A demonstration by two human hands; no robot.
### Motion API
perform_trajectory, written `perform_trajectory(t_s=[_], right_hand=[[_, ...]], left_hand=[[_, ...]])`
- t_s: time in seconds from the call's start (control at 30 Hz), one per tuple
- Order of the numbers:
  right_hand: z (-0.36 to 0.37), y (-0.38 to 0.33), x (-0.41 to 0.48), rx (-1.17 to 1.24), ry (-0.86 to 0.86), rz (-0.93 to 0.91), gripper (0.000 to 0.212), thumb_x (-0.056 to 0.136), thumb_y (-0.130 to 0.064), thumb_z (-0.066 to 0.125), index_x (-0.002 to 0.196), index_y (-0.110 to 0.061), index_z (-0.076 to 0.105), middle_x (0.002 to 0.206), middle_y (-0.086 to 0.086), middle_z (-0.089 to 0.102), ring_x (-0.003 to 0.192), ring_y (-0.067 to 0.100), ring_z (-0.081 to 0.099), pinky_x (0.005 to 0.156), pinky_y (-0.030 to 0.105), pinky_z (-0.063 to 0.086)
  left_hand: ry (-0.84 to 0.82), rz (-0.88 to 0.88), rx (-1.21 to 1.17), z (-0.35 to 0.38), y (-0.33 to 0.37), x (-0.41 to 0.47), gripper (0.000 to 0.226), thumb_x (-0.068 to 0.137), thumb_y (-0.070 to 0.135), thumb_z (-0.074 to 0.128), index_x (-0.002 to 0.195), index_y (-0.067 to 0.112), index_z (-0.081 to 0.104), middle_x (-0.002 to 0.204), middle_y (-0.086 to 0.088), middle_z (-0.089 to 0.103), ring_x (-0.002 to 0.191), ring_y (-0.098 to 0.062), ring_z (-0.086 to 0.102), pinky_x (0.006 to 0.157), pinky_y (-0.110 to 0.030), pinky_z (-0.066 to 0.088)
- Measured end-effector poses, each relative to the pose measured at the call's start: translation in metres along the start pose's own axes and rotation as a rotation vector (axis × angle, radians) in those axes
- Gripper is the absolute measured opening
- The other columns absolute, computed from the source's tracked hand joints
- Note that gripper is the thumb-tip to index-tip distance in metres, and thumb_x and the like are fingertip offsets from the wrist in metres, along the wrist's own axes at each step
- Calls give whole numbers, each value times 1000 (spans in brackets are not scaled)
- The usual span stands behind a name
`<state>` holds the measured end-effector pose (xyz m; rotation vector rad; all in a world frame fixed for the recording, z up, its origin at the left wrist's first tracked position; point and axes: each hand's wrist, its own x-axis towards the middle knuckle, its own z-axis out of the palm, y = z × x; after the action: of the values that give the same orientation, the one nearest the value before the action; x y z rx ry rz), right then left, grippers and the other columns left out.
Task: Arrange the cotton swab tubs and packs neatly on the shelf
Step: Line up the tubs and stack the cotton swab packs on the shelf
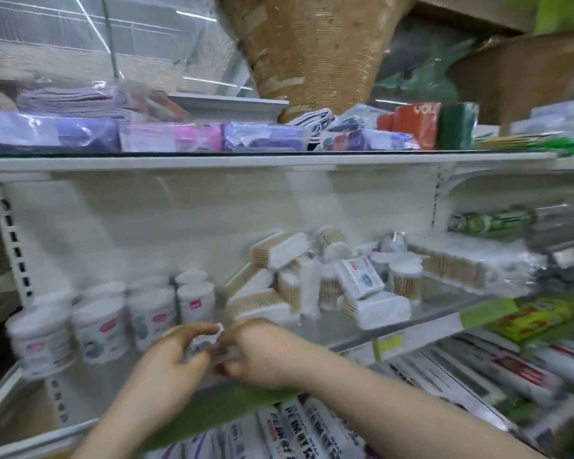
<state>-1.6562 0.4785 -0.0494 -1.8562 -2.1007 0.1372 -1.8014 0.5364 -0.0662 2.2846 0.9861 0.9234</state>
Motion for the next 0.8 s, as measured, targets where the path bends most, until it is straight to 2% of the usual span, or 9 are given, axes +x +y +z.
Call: perform_trajectory(t_s=[0.2,0.3,0.43,0.53,0.6,0.7,0.73,0.8], right_hand=[[-3,24,-18,-4,-19,6,37,92,-29,51,127,-20,58,129,8,59,116,26,54,99,41,45],[-26,39,-37,10,76,33,34,93,-28,51,124,-19,60,130,2,60,117,18,54,101,35,44],[-78,78,-58,125,331,163,26,92,-22,54,113,-16,67,114,0,68,101,12,62,89,22,47],[-113,120,-61,125,501,306,19,88,-17,57,101,-16,71,94,2,71,84,16,64,72,25,48],[-131,152,-63,36,544,391,20,85,-20,60,103,-16,68,90,3,68,84,18,61,72,27,48],[-144,190,-69,-115,510,556,42,83,-35,63,121,-17,57,113,10,61,101,26,58,85,33,48],[-144,199,-73,-149,451,628,51,82,-40,63,126,-16,51,122,13,55,103,29,57,86,33,48],[-139,213,-79,-186,267,742,65,83,-46,61,135,-13,40,130,15,48,99,27,56,77,31,47]], left_hand=[[-27,-9,114,16,18,2,20,88,28,58,107,34,62,117,6,63,106,-13,56,82,-26,39],[-17,23,189,25,30,-2,25,89,36,55,113,31,62,122,10,61,113,-10,55,82,-23,36],[-5,-10,217,28,37,-3,28,91,39,52,117,33,58,126,8,58,114,-12,53,82,-24,36],[1,-89,234,26,35,4,30,90,39,52,119,32,57,128,1,56,112,-18,54,87,-29,42],[-19,-119,257,28,36,10,33,89,44,50,119,34,55,128,-1,55,110,-20,54,90,-32,45],[-45,-157,270,33,39,13,33,91,41,50,123,34,52,130,-4,52,115,-21,52,85,-28,40],[-36,-162,278,36,40,14,33,92,39,50,124,33,52,130,-5,52,116,-22,52,84,-28,39],[-6,-181,293,43,42,13,34,91,39,51,125,31,53,131,-5,53,116,-22,53,86,-28,41]])
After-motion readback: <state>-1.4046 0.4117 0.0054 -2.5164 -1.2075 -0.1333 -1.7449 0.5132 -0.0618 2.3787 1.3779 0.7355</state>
